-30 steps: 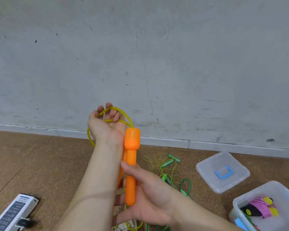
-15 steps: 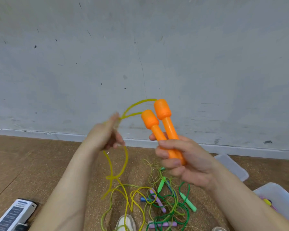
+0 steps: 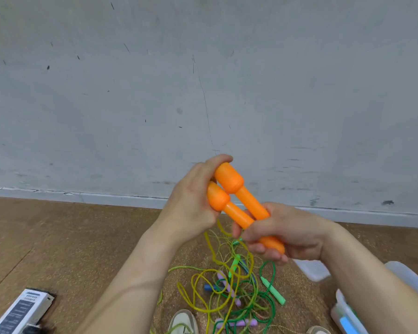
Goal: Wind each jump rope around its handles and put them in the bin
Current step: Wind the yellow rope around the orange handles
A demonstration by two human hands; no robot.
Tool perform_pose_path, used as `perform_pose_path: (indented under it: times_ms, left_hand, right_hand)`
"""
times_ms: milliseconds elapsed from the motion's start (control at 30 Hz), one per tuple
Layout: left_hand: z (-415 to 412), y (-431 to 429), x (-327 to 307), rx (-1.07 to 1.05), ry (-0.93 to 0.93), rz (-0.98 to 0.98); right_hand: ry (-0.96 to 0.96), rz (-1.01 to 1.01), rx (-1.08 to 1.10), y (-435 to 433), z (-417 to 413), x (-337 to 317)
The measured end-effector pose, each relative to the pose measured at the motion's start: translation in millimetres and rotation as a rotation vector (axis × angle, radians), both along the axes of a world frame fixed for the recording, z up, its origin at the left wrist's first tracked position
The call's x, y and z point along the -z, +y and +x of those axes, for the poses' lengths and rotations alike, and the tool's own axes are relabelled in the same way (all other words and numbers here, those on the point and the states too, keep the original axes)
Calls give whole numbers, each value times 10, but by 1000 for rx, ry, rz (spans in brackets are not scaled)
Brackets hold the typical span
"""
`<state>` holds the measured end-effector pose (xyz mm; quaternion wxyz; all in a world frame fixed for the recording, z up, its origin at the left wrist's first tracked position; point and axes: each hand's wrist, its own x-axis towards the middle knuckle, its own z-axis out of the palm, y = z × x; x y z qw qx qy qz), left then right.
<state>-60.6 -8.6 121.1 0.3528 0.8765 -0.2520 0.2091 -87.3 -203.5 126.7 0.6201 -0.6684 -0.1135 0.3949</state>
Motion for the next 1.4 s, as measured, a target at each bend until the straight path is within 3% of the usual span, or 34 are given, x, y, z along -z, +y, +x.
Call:
perform_pose_path:
  times_ms: [233, 400, 500, 700, 767, 867, 1067, 1200, 1300, 1400]
  left_hand:
    - [-84, -117, -75, 13, -30, 203]
    - [-64, -119, -7, -134, -5, 385]
    - [-57, -135, -8, -158, 51, 372]
    - [-69, -150, -9, -178, 113, 326]
    - [-66, -137, -18, -174, 133, 317]
    - [-24, -48, -6, -127, 241, 234]
    - [24, 115, -57, 223, 593, -269]
    - [35, 305, -119, 615, 893, -849]
    - [57, 146, -144, 406, 790, -1072]
    - [79, -127, -67, 26, 566, -980]
  right_hand:
    - [-44, -190, -32, -181, 52, 4]
    - [-376, -452, 171, -128, 71, 85]
    - [-673, -631, 205, -59, 68, 117]
    - [-993, -1005, 236, 73, -33, 119]
    - [-1041, -1010, 246, 127, -51, 125]
    - [-863, -772, 240, 137, -15, 65]
    - [-173, -75, 171, 109, -33, 40]
    - [275, 482, -2, 78, -4, 7]
    - [413, 780, -102, 125, 16, 5]
    - [449, 896, -14, 306, -32, 17]
